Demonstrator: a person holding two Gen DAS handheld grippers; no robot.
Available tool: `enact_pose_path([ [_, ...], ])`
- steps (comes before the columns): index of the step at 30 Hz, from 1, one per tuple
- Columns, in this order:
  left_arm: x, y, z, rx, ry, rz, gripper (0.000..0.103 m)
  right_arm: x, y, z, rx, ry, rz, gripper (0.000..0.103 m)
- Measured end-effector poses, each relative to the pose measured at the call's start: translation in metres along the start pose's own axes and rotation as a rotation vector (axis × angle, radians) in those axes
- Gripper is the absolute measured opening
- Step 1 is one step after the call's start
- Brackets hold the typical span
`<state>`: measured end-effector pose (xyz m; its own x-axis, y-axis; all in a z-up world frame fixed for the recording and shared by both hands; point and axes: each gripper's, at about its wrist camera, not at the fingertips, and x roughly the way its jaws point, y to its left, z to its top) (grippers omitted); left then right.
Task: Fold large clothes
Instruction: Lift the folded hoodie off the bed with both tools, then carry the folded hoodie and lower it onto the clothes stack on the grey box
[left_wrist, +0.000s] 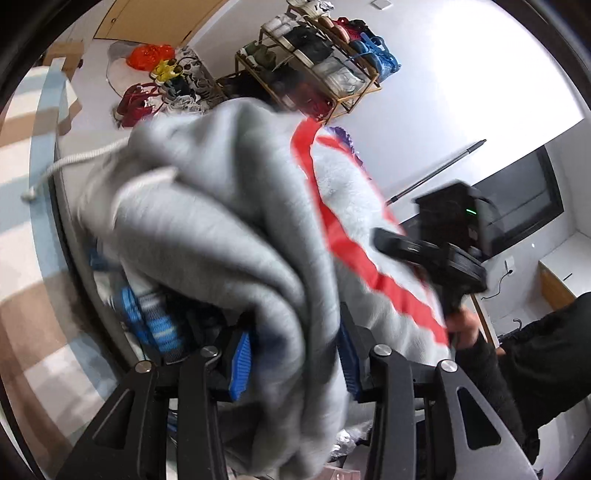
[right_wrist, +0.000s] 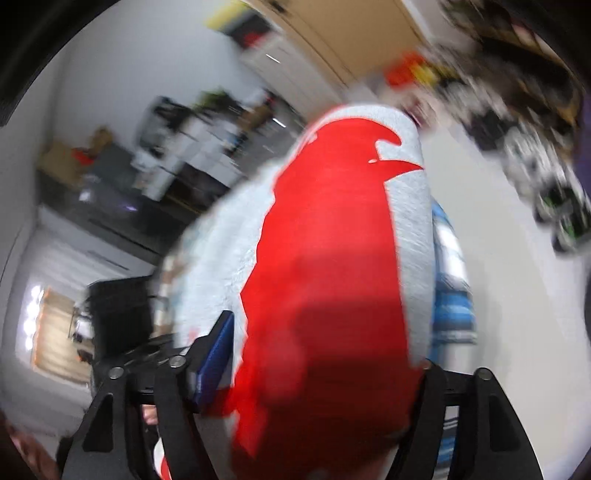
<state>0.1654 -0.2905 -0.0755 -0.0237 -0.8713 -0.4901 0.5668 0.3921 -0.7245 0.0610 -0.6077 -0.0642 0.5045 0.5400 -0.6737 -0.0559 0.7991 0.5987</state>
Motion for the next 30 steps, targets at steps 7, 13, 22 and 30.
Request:
enact_pose_path([
  [7, -0.033, 0.006, 0.000, 0.062, -0.002, 0.109, 0.035, -0.009, 0.032, -0.004, -0.187, 0.053, -0.233, 0.086],
  [13, -0.071, -0.042, 0.007, 0.247, -0.135, 0.212, 0.035, -0.003, 0.072, -0.023, -0.283, 0.021, -0.462, 0.087],
  [22, 0.013, -0.049, 0.044, 0.300, -0.011, 0.352, 0.035, -0.008, 0.097, -0.033, -0.310, -0.052, -0.648, 0.088],
  [30, 0.014, -0.031, 0.040, 0.271, -0.027, 0.377, 0.035, -0.025, 0.160, -0.089, -0.625, -0.155, -0.757, 0.097],
])
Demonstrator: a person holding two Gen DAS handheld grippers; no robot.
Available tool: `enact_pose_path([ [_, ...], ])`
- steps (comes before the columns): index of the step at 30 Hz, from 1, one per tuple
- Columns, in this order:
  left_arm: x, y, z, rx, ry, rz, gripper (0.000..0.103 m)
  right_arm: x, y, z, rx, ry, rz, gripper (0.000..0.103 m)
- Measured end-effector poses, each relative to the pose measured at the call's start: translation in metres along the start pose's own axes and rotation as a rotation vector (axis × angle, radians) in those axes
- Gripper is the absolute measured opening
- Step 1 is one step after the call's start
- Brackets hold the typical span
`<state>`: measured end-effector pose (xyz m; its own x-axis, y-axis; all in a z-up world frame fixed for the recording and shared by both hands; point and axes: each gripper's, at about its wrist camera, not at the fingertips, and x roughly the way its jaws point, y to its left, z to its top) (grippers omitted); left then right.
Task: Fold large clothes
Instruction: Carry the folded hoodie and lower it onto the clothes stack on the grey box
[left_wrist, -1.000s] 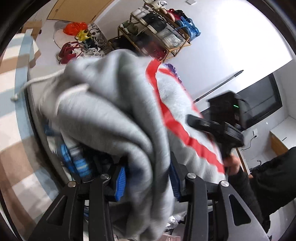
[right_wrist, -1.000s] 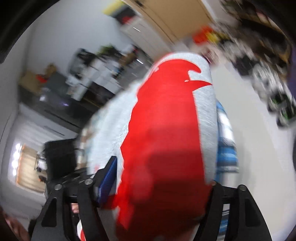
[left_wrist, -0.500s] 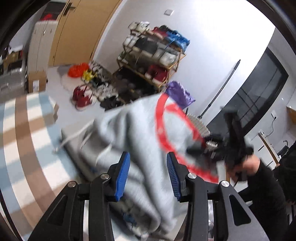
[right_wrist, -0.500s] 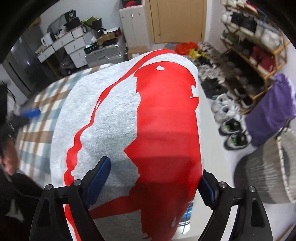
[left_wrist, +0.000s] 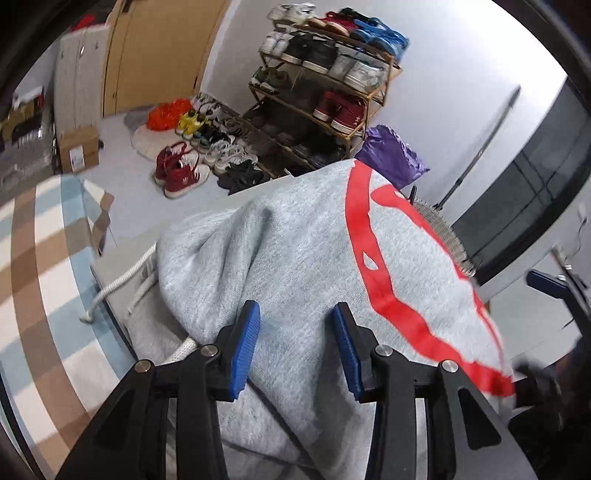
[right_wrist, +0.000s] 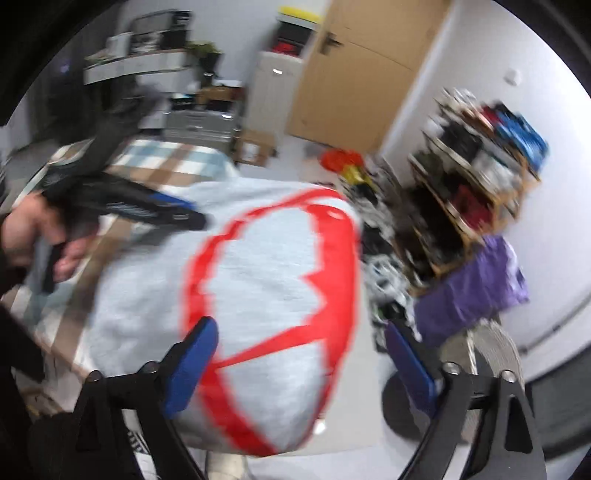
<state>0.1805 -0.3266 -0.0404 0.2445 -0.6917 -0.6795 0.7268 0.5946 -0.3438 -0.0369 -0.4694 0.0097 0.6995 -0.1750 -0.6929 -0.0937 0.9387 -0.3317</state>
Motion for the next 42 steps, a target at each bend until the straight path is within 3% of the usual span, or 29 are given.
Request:
enact_pose_path([
  [3, 0.001, -0.004, 0.004, 0.000, 0.006, 0.008, 0.035, 0.032, 0.038, -0.013, -0.126, 0.123, 0.001, 0.095],
  [4, 0.002, -0.002, 0.006, -0.020, 0.015, -0.003, 0.035, 0.043, 0.045, -0.019, -0.132, 0.164, 0.008, 0.098],
  [6, 0.009, 0.000, 0.016, -0.041, 0.027, -0.025, 0.035, 0.055, 0.056, -0.028, -0.153, 0.155, -0.063, 0.099],
  [12, -0.002, -0.007, 0.023, -0.040, 0.033, 0.031, 0.035, 0.053, 0.061, -0.036, -0.152, 0.146, -0.095, 0.099],
  [14, -0.015, -0.017, 0.022, -0.005, 0.003, -0.034, 0.035, 0.040, 0.050, -0.030, -0.082, 0.127, -0.028, 0.098],
  [16, -0.022, -0.027, 0.019, 0.039, -0.031, -0.029, 0.035, 0.023, 0.032, -0.023, 0.023, 0.088, 0.066, 0.096],
  [17, -0.023, -0.030, 0.016, 0.043, -0.033, -0.061, 0.035, 0.017, 0.021, -0.018, 0.089, 0.063, 0.115, 0.098],
  [19, -0.014, -0.030, 0.010, 0.003, 0.004, -0.124, 0.035, 0.007, -0.002, -0.007, 0.233, 0.011, 0.185, 0.098],
  [21, -0.001, -0.028, 0.003, -0.021, 0.049, -0.172, 0.035, 0.011, -0.016, 0.000, 0.301, 0.002, 0.192, 0.098],
  [23, 0.007, -0.030, -0.005, 0.004, 0.048, -0.157, 0.035, 0.025, -0.021, 0.006, 0.311, 0.038, 0.156, 0.098],
  [26, 0.016, -0.031, -0.014, 0.066, 0.043, -0.116, 0.035, 0.055, -0.010, 0.001, 0.250, 0.176, 0.105, 0.099],
  [27, 0.017, -0.029, -0.014, 0.068, 0.045, -0.118, 0.035, 0.060, -0.003, -0.002, 0.207, 0.186, 0.078, 0.100],
  [32, 0.017, -0.025, -0.007, 0.068, 0.047, -0.112, 0.026, 0.055, 0.026, -0.018, 0.060, 0.163, -0.031, 0.100],
  [35, 0.012, -0.020, -0.006, 0.056, 0.042, -0.135, 0.026, 0.053, 0.025, -0.020, 0.080, 0.143, -0.037, 0.101],
  [39, -0.008, -0.027, -0.013, 0.079, -0.005, -0.071, 0.027, 0.043, 0.017, -0.017, 0.163, 0.109, -0.016, 0.101],
  [40, -0.015, -0.029, -0.015, 0.088, -0.022, -0.046, 0.029, 0.039, 0.017, -0.017, 0.193, 0.084, 0.005, 0.101],
  [42, -0.026, -0.030, -0.019, 0.087, -0.049, 0.017, 0.049, 0.025, 0.015, -0.017, 0.250, 0.013, 0.047, 0.100],
])
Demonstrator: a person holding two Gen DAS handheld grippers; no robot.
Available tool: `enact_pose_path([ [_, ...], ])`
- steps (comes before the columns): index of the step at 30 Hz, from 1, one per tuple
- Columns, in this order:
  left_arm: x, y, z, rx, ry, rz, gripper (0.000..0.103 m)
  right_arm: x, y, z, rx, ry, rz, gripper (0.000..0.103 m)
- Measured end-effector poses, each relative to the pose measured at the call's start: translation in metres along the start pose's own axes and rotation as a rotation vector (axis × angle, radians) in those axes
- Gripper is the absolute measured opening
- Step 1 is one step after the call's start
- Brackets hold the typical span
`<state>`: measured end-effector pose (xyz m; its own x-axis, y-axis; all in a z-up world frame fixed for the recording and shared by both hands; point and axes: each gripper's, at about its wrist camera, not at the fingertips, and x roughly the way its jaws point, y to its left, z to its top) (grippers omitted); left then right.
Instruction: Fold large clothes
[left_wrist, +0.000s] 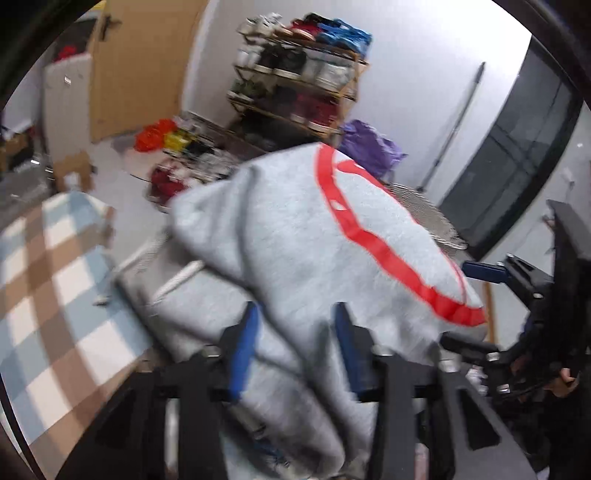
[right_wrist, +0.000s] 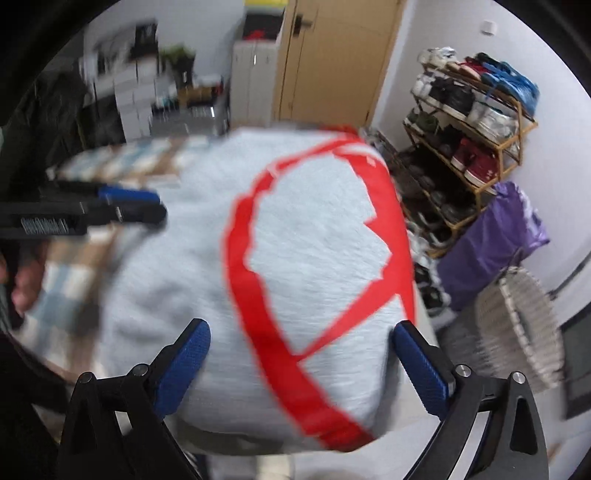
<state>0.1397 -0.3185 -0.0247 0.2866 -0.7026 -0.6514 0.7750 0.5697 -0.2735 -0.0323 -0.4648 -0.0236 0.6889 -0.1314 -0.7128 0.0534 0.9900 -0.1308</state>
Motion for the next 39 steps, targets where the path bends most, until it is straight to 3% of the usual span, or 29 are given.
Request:
enact_pose_path([
  [3, -0.022, 0.000, -0.007, -0.014, -0.060, 0.049, 0.060, -0.016, 0.006, -0.005, 0.081, -0.103, 0.055, 0.100],
  [7, -0.055, -0.006, -0.025, -0.006, -0.154, 0.170, 0.073, -0.008, 0.011, -0.007, 0.171, -0.150, 0.098, 0.103],
  [9, -0.074, -0.013, -0.037, 0.024, -0.217, 0.254, 0.087, -0.007, 0.023, -0.012, 0.173, -0.192, 0.046, 0.103],
  [12, -0.096, -0.018, -0.055, 0.049, -0.308, 0.348, 0.088, -0.005, 0.035, -0.013, 0.142, -0.197, -0.015, 0.103],
  [15, -0.105, -0.017, -0.066, 0.041, -0.334, 0.385, 0.089, -0.021, 0.037, -0.018, 0.207, -0.238, 0.062, 0.103],
  [19, -0.110, -0.021, -0.076, 0.029, -0.336, 0.399, 0.089, -0.062, 0.041, -0.031, 0.307, -0.306, 0.081, 0.103],
  [21, -0.113, -0.025, -0.082, 0.019, -0.346, 0.415, 0.089, -0.085, 0.044, -0.040, 0.340, -0.352, 0.057, 0.103],
  [27, -0.122, -0.035, -0.097, 0.008, -0.351, 0.353, 0.089, -0.135, 0.059, -0.069, 0.402, -0.427, -0.072, 0.103],
  [32, -0.127, -0.050, -0.106, 0.058, -0.372, 0.353, 0.089, -0.153, 0.068, -0.089, 0.431, -0.491, -0.127, 0.103],
  [39, -0.119, -0.063, -0.113, 0.101, -0.362, 0.368, 0.089, -0.151, 0.064, -0.102, 0.488, -0.465, -0.148, 0.103],
])
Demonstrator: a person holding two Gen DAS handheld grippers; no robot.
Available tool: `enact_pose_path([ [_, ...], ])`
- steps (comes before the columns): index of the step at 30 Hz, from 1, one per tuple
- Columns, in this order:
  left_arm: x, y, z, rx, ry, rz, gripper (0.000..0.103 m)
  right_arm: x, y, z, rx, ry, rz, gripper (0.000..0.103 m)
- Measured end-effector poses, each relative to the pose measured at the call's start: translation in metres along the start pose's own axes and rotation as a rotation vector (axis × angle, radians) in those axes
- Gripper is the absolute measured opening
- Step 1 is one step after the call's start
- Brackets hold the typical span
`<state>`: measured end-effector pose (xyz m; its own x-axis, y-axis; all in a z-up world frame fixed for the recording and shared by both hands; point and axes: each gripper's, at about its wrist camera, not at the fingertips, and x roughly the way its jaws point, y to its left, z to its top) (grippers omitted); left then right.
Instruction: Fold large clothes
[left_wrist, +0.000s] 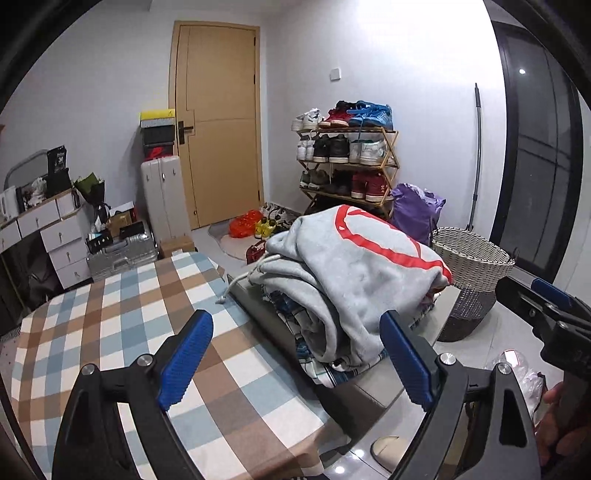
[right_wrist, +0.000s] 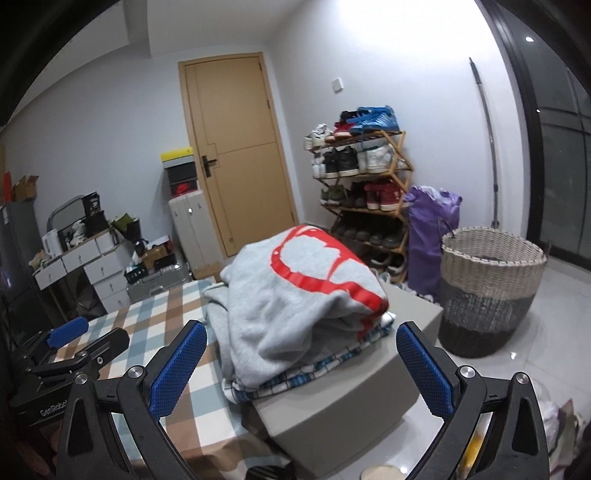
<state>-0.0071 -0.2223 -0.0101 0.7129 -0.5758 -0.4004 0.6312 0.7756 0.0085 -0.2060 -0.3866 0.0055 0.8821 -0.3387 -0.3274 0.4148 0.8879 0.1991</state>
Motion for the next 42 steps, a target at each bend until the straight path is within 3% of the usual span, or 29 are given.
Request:
enact_pose_path([
  [42, -0.004, -0.012, -0.008, -0.010, 0.029, -0.063, 0.089, -0.011, -0.004, -0.010, 0.010, -0.008, -0.016, 0.103],
])
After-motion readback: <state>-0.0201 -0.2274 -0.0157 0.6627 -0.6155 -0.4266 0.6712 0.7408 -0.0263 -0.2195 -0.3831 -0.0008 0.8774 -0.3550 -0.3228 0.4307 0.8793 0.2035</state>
